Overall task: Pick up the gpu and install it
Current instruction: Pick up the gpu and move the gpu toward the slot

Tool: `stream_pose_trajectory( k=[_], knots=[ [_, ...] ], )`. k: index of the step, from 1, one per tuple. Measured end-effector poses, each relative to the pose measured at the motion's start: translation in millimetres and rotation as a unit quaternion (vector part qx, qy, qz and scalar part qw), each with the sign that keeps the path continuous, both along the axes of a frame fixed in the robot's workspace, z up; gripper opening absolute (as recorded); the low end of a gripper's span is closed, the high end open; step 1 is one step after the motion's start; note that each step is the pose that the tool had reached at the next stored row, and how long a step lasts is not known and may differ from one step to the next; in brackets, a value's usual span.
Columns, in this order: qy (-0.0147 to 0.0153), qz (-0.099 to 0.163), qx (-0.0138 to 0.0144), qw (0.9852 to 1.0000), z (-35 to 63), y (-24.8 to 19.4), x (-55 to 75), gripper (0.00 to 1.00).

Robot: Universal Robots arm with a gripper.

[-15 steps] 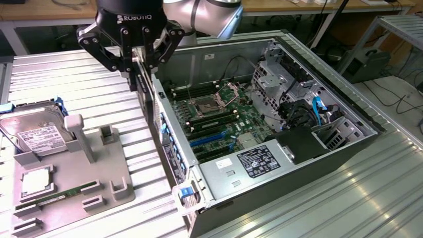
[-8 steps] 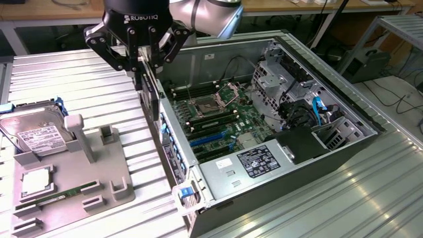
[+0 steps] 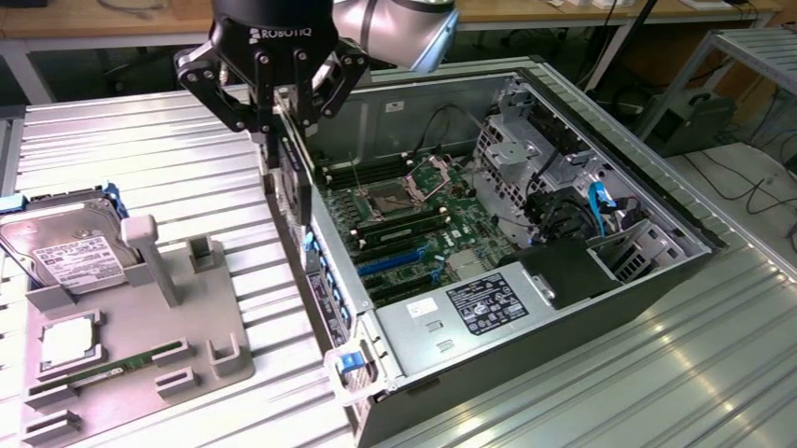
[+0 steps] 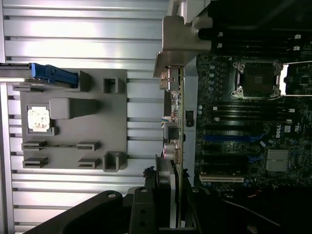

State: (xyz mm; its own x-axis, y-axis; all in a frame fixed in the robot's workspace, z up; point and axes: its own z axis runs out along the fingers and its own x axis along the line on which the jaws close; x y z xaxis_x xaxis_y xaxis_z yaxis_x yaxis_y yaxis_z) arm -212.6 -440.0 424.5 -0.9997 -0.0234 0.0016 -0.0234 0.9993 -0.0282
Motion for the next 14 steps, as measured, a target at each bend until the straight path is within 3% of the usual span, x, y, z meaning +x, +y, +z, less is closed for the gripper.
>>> stream_pose_trajectory(
  k=[14],
  knots=[
    [0.0000,0.000,0.0000,1.0000,-0.8,0.0,14.7,0.28]
  ],
)
